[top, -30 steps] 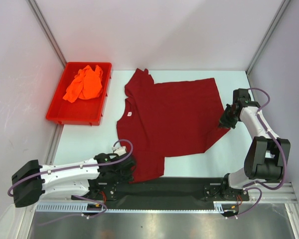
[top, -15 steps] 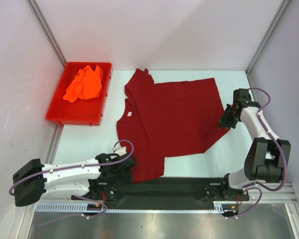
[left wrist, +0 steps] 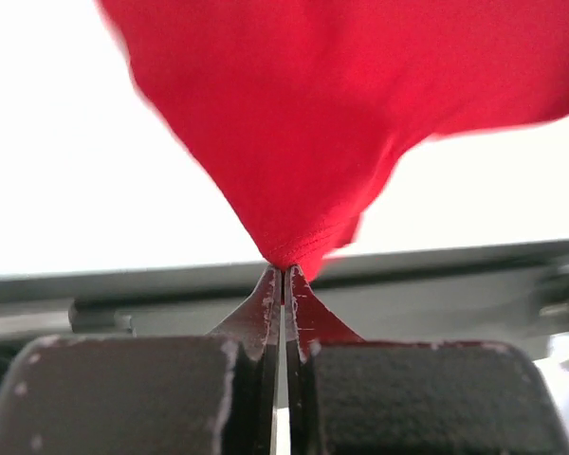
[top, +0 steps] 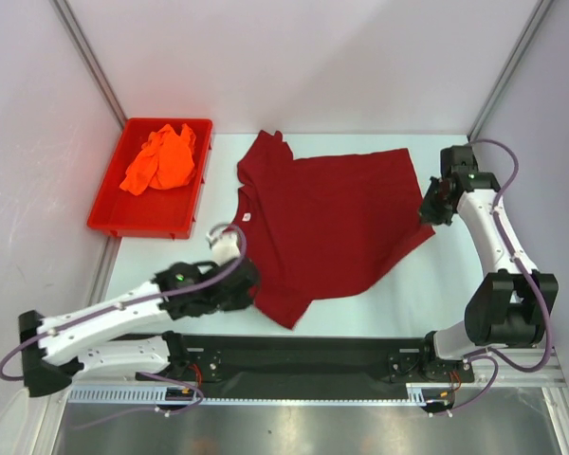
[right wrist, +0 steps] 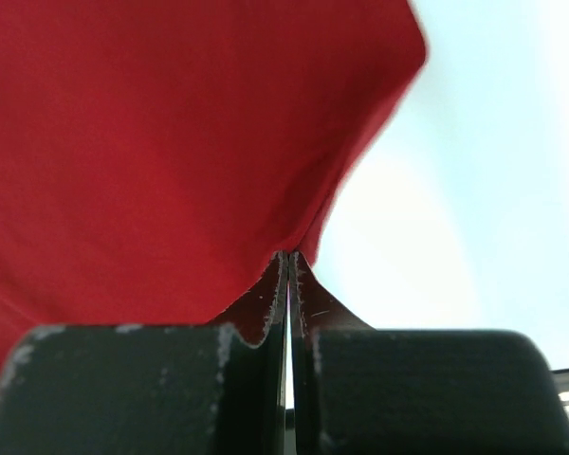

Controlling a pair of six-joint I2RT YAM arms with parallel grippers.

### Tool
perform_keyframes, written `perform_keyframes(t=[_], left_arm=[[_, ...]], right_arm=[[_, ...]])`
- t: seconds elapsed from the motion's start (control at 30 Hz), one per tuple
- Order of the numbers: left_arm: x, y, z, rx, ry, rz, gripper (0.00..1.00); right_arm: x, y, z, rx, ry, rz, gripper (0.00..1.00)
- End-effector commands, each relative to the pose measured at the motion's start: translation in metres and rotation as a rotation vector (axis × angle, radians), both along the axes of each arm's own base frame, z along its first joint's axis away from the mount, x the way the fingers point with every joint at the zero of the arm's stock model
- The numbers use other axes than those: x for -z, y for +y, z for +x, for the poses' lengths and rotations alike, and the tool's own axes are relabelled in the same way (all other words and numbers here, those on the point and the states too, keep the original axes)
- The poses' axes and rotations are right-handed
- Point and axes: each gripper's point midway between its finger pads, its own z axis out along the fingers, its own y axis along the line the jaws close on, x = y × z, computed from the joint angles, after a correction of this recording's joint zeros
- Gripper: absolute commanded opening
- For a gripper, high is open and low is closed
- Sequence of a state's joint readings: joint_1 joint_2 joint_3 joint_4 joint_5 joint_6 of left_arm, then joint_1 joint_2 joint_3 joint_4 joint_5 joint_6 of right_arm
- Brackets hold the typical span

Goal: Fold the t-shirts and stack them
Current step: Flatten the tshirt out

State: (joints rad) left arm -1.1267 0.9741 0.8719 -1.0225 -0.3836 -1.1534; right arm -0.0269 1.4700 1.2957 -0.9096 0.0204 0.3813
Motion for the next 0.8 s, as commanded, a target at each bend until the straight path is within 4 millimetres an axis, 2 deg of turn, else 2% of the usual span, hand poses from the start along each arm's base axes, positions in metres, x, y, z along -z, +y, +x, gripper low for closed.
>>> perform_keyframes(t=[0.0,0.03,0.07,0.1,0.17,0.2,0.23,0.27,0.33,0.37,0.4,0.43,0.47,0.5,0.53,0.57,0.6,0.63,0.67,0.73,0.77], left_arm=[[-0.081,0.039,0.044,-0.001,-0.283,0.141,0.0],[-0.099,0.046,0.056,-0.029,-0.338,0.153,0.0],[-0.129,0.041,0.067,-0.042,-0.403,0.1,0.0],[-0.144,0.045,0.074,-0.007,-0.448,0.124,0.0],[-0.172,0.055,0.09,-0.042,-0.515,0.117,0.0],[-0.197,0.057,0.098,-0.041,-0.57,0.107,0.0],[-0.209,0.067,0.107,-0.078,-0.594,0.114,0.0],[-0.235,0.07,0.112,-0.076,-0.654,0.102,0.0],[-0.258,0.08,0.124,-0.11,-0.706,0.124,0.0],[-0.287,0.082,0.128,-0.131,-0.771,0.092,0.0],[-0.3,0.088,0.131,-0.127,-0.802,0.121,0.0],[-0.31,0.091,0.138,-0.146,-0.821,0.141,0.0],[-0.341,0.096,0.138,-0.174,-0.891,0.105,0.0],[-0.356,0.1,0.139,-0.168,-0.93,0.127,0.0],[-0.367,0.1,0.144,-0.174,-0.958,0.139,0.0],[-0.397,0.105,0.141,-0.204,-1.029,0.107,0.0],[-0.409,0.111,0.142,-0.223,-1.056,0.134,0.0],[-0.422,0.113,0.141,-0.234,-1.083,0.126,0.0],[-0.445,0.112,0.141,-0.249,-1.128,0.092,0.0],[-0.471,0.107,0.137,-0.203,-1.195,0.054,0.0],[-0.492,0.108,0.13,-0.206,-1.251,0.007,0.0]], right_arm=[[-0.029,-0.009,0.002,0.006,-0.025,-0.051,0.0],[-0.033,-0.009,0.0,0.005,-0.022,-0.054,0.0],[-0.046,-0.011,0.004,0.01,-0.053,-0.065,0.0],[-0.054,-0.012,0.004,0.01,-0.068,-0.07,0.0],[-0.068,-0.013,0.003,0.009,-0.097,-0.078,0.0],[-0.084,-0.013,0.004,0.005,-0.144,-0.079,0.0],[-0.093,-0.014,0.003,0.008,-0.164,-0.081,0.0],[-0.102,-0.015,0.003,0.014,-0.185,-0.082,0.0],[-0.133,-0.02,0.005,0.033,-0.262,-0.078,0.0],[-0.142,-0.022,0.006,0.044,-0.286,-0.075,0.0],[-0.166,-0.024,0.009,0.055,-0.349,-0.069,0.0],[-0.179,-0.029,0.009,0.082,-0.385,-0.062,0.0],[-0.194,-0.029,0.01,0.081,-0.426,-0.054,0.0],[-0.206,-0.029,0.012,0.081,-0.458,-0.051,0.0],[-0.233,-0.031,0.012,0.087,-0.528,-0.048,0.0],[-0.248,-0.03,0.011,0.092,-0.566,-0.041,0.0],[-0.26,-0.03,0.01,0.103,-0.602,-0.033,0.0],[-0.288,-0.029,0.007,0.108,-0.679,-0.027,0.0],[-0.301,-0.03,0.006,0.119,-0.713,-0.017,0.0],[-0.33,-0.032,-0.001,0.131,-0.803,-0.027,0.0],[-0.352,-0.036,-0.009,0.154,-0.867,-0.044,0.0]])
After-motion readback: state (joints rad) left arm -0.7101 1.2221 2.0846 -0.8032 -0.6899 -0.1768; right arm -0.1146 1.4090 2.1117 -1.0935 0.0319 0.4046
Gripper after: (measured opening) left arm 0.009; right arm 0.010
